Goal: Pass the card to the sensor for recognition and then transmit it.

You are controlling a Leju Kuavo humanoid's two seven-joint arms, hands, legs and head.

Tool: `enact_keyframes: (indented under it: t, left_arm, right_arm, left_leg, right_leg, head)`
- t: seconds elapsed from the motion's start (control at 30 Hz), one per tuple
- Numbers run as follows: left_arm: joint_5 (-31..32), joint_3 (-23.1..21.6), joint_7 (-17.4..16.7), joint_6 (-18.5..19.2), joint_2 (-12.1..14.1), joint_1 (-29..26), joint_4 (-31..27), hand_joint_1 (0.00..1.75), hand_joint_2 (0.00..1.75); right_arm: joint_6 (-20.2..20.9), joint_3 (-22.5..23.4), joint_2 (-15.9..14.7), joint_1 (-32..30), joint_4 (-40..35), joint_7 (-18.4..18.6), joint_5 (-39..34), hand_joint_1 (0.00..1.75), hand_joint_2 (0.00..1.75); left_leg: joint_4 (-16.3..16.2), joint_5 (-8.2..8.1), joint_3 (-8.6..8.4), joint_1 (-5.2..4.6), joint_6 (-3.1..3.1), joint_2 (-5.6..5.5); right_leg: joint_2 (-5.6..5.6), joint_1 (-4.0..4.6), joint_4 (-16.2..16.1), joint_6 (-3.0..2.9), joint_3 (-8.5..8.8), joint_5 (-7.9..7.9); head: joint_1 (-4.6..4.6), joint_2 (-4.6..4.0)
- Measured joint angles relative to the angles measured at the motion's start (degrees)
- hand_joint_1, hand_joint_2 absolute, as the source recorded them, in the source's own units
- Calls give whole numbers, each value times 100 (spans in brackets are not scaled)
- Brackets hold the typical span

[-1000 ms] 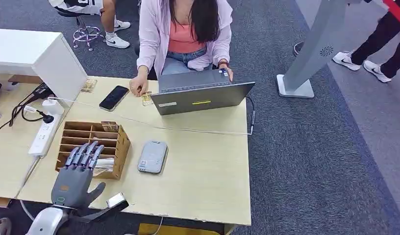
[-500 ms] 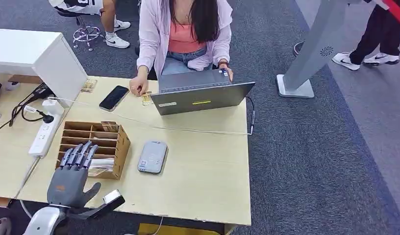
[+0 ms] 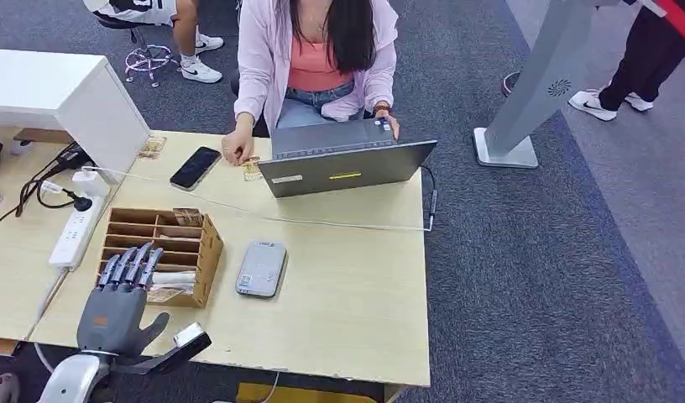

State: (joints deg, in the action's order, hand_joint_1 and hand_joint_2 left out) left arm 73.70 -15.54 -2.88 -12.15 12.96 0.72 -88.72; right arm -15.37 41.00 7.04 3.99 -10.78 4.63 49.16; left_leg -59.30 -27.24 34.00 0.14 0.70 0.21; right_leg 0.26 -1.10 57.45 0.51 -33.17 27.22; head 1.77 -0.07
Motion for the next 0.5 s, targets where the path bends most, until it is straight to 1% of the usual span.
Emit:
enact_keyframes:
  t: [0.2, 0.5]
  left_arm:
    - [0, 5, -9, 0, -2, 0, 0, 0, 175]
    - [20, 136, -33, 0, -66, -12, 46, 0, 175]
  right_arm:
    - [0, 0, 0, 0, 0, 0, 2, 0, 175]
    - [28, 7, 0, 0, 0, 0, 46, 0, 175]
  left_leg:
    - [0, 0, 0, 0, 0, 0]
    - [0, 0, 1, 0, 0, -1]
  right_leg:
    - [0, 0, 0, 0, 0, 0]
    - [-2, 0, 0, 0, 0, 0]
  head:
    - [0, 0]
    - [0, 0]
